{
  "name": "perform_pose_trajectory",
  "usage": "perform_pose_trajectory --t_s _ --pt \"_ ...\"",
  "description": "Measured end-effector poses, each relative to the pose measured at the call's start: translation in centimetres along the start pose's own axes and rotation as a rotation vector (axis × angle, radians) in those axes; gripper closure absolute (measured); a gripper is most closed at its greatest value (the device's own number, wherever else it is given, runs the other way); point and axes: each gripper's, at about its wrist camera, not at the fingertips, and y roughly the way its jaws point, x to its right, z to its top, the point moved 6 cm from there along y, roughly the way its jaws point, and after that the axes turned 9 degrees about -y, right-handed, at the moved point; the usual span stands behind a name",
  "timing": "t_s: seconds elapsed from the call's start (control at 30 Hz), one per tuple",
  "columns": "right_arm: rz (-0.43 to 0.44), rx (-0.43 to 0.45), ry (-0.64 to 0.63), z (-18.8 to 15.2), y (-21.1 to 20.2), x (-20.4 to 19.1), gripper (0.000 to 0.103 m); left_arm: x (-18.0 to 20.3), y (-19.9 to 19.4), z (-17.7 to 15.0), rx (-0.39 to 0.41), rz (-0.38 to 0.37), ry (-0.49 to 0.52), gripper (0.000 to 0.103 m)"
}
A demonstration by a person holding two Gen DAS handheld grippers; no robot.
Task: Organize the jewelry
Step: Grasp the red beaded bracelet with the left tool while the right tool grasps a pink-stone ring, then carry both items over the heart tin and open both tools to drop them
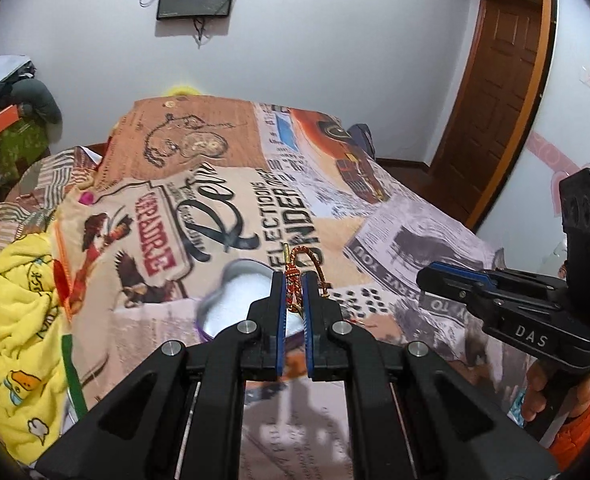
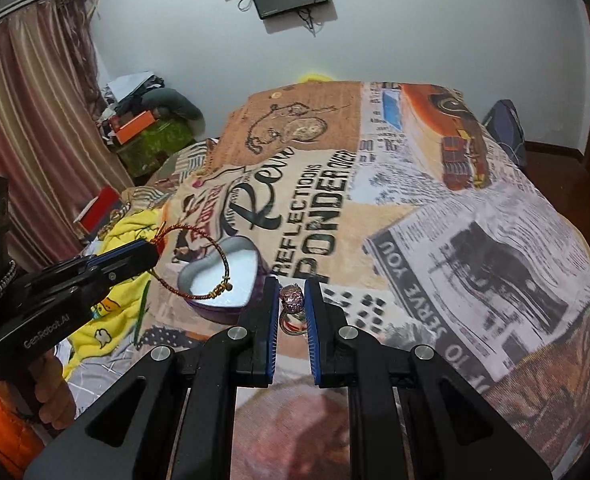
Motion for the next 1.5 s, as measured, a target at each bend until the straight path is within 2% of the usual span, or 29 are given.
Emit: perform_pose_trajectory --t_s 0.13,0.33,0.53,0.8,1.13,1.33,1.37,1.43,1.5 --pt "0.015 -0.002 -0.015 0.7 1.0 -0.9 0.091 -1.3 0.6 0.3 -0.002 0.01 -0.01 0.097" --pt "0.039 -0.018 -0.03 1.2 2.9 -1.9 0.091 -3.3 2.9 -0.3 -0.052 0.001 -0.037 0.097" --pt "0.061 -0.044 -0.049 1.3 5.0 -2.8 0.091 -4.3 5.0 -1.2 -0.106 -0.019 -0.052 0.097" --pt "0.095 -0.079 -0.068 1.4 7.4 -4.0 0.091 -5.3 6.4 -1.9 -0.139 -0.022 -0.05 0.097" --pt "0.13 -0.118 -0.09 1.2 9.7 -5.4 0.091 -6.3 6.0 -1.9 -0.131 -0.011 -0.031 0.097" --pt "0.142 -0.15 -0.105 0.9 10.6 -5.9 0.091 -7.4 5.4 -1.7 -0.107 0.062 -0.016 0.097" --pt "0.139 -0.153 -0.109 0.8 10.7 -5.9 0.091 -7.6 5.3 -1.6 -0.104 0.072 -0.014 0.095" --pt "0.134 -0.158 -0.112 0.7 10.8 -6.0 0.091 -8.0 5.0 -1.6 -0.098 0.092 -0.015 0.082" --pt "0.128 -0.168 -0.118 0.7 10.8 -6.0 0.091 -8.2 4.8 -1.5 -0.092 0.1 -0.022 0.075"
